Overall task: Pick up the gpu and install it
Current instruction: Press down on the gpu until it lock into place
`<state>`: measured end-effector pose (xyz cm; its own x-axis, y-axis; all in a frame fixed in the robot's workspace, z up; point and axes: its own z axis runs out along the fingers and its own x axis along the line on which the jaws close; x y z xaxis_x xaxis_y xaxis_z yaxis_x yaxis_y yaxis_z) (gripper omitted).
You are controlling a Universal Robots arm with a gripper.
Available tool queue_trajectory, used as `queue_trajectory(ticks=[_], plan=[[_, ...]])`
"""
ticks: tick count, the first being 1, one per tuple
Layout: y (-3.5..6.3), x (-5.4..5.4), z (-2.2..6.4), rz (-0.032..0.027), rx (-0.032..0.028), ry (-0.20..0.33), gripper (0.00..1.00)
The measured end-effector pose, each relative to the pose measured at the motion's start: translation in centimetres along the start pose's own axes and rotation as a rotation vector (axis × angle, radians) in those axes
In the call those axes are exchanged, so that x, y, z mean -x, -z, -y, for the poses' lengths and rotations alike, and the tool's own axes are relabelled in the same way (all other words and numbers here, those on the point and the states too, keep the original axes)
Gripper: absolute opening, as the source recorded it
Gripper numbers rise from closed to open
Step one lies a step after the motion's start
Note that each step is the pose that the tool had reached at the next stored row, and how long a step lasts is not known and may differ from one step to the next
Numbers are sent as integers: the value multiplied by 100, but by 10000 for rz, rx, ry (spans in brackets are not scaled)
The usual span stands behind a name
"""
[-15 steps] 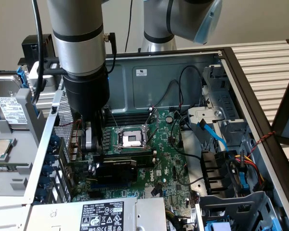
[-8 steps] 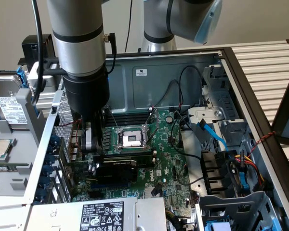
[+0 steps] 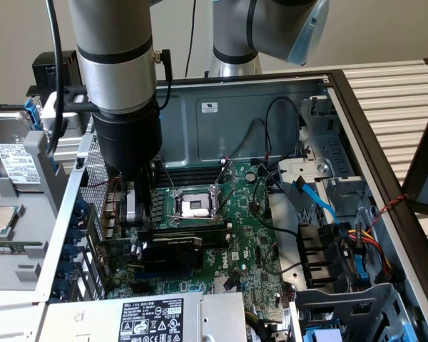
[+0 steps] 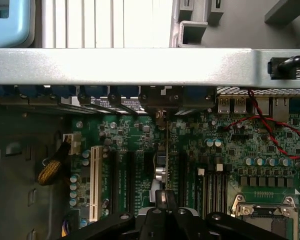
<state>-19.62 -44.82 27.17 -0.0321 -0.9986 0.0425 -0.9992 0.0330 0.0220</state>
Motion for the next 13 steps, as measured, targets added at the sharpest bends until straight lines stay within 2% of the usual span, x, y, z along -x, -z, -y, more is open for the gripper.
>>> queue_trajectory(ticks=[9, 13], plan=[[0, -14, 1, 44, 2, 1, 11], [-1, -18, 1, 118, 4, 2, 11]])
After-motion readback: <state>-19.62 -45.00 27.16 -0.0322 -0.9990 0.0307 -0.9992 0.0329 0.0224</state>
